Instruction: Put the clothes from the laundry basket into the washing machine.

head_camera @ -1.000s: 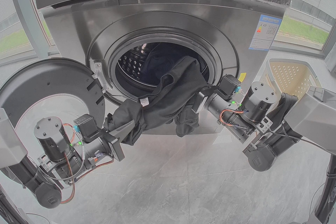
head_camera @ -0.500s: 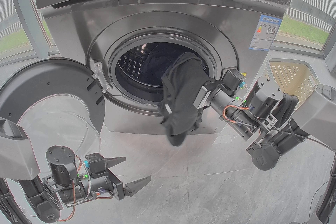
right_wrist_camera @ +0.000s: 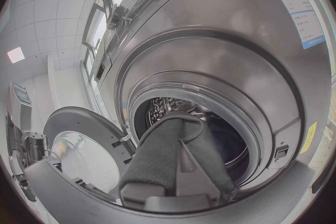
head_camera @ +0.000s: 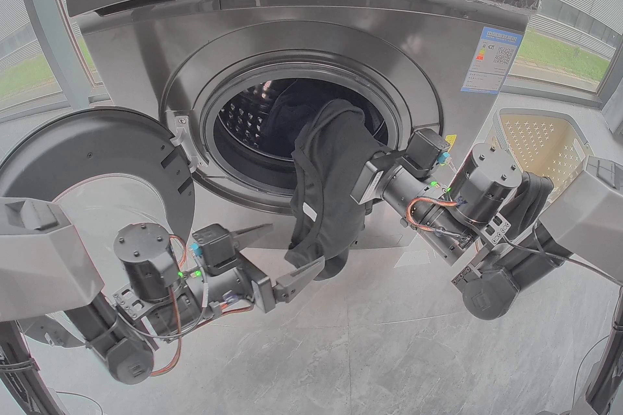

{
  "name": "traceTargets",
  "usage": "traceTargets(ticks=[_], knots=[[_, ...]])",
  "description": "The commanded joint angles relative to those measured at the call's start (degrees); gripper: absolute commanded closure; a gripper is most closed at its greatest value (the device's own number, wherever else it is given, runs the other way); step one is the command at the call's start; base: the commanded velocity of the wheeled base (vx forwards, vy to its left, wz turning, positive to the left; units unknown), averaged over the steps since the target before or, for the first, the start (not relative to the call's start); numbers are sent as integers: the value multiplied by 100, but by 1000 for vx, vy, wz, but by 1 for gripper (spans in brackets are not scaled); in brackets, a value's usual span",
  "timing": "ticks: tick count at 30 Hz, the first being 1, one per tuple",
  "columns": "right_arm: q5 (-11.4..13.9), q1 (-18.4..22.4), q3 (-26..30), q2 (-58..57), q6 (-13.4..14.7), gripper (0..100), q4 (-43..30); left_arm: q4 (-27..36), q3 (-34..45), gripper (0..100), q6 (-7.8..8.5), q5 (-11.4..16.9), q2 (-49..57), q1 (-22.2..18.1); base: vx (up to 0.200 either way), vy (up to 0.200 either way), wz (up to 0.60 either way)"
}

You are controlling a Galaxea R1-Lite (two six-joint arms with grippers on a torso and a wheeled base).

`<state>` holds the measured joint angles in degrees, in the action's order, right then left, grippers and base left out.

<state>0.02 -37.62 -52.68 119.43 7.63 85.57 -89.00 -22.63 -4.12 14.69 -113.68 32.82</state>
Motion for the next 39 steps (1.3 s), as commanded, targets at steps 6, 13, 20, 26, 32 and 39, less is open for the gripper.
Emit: traceTargets(ticks=[6,13,20,26,32,39], knots=[[-11,-263,-147,10,-7,100,-84,-47,-1464,0,25,-19,-1227,146,0,0,0],[-90,-518,-120,-43,2,100,-93,-47,-2193,0,-10,-98,-1710,93,0,0,0],[-257,-782,-6,-227,54,100,-137,-47,-2598,0,-1,-326,-2071,49,0,0,0],[-266,-808,29,-342,63,100,-172,-47,-2949,0,-54,-713,-2229,-135,0,0,0],[-266,-685,152,-342,89,100,-163,-47,-3160,100,-265,-1038,-2106,-170,0,0,0],[-275,-132,425,-289,169,100,-145,-47,-2897,100,-353,-1161,-1535,-179,0,0,0]])
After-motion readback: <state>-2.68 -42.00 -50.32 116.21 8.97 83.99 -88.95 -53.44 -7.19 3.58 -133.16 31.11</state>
